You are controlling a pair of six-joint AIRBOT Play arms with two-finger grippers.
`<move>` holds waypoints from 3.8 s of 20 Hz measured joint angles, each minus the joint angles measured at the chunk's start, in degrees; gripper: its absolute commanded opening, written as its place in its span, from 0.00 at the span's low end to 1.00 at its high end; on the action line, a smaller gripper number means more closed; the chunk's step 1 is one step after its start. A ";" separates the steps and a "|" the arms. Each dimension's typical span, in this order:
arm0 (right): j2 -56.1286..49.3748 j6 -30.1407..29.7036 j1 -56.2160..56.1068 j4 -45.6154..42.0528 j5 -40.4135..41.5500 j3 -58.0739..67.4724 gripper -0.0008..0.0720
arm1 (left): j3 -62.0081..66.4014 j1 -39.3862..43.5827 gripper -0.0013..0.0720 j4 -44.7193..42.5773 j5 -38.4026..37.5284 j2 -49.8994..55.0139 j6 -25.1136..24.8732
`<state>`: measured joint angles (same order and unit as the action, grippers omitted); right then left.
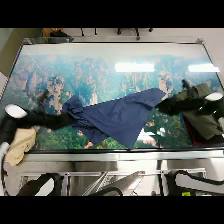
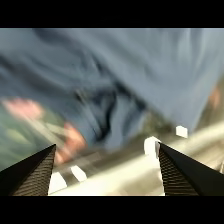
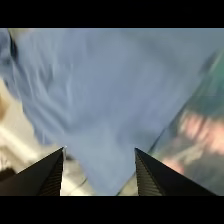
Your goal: Fold the shirts.
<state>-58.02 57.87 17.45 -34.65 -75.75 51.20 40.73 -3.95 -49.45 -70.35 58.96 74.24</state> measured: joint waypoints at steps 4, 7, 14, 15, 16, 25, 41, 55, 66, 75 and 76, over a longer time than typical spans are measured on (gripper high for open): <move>3.54 0.42 -5.49 -0.24 2.60 -12.52 0.70 | -13.44 13.05 0.96 0.04 11.21 -7.15 6.29; 4.33 0.48 -10.23 -0.24 5.27 -17.94 0.70 | -18.34 20.63 0.96 0.09 19.98 -9.86 10.43; 2.38 1.84 -22.29 0.70 12.87 -21.81 0.69 | -20.87 25.75 0.96 0.17 26.84 -11.26 13.46; 1.77 1.95 -23.58 1.64 13.09 -21.97 0.53 | -20.96 25.90 0.96 0.17 27.19 -11.32 13.68; 1.27 1.90 -24.76 1.92 13.81 -22.08 0.28 | -21.00 25.99 0.96 0.07 27.39 -11.32 13.68; -0.20 -8.07 -26.77 16.41 15.82 -5.42 0.03 | -21.11 26.23 0.96 0.02 29.29 -11.37 13.88; -40.28 -10.82 -9.42 11.17 23.93 63.87 0.61 | -21.16 26.29 0.96 0.00 29.68 -11.34 13.99; -39.95 8.20 5.51 -11.72 -3.63 61.18 0.61 | -9.75 33.92 0.04 -2.86 33.59 9.77 12.70; -40.57 8.39 5.27 -13.18 -8.72 60.92 0.49 | 1.77 14.73 0.04 -27.32 14.05 5.35 12.35; -35.21 8.35 -2.03 -19.54 -13.07 45.66 0.53 | 2.25 -3.13 0.04 -22.32 10.75 7.04 0.35; -34.86 8.31 -2.73 -20.11 -12.83 43.17 0.53 | 2.25 -3.58 0.04 -22.03 10.75 7.45 0.00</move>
<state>-92.88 66.17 14.72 -54.76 -88.58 94.37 42.98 -7.53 -71.48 -59.59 66.41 74.24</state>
